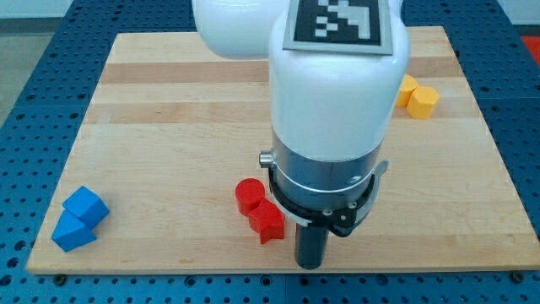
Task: Push the red blocks diagonal to the blue blocks
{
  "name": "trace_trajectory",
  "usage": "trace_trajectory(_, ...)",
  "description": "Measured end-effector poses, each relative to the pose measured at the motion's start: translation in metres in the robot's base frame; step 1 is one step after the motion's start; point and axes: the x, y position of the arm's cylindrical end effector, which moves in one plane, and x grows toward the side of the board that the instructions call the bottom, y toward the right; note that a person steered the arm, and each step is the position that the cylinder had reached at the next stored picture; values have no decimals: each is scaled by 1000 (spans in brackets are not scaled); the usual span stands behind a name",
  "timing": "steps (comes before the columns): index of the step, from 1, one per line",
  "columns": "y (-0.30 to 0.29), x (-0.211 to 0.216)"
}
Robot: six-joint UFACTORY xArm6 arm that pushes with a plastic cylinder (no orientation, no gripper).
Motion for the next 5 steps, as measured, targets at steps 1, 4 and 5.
trace_trajectory(1,-9,1)
trace_trajectory(4,-22,-7)
trace_trajectory(5,-40,-36)
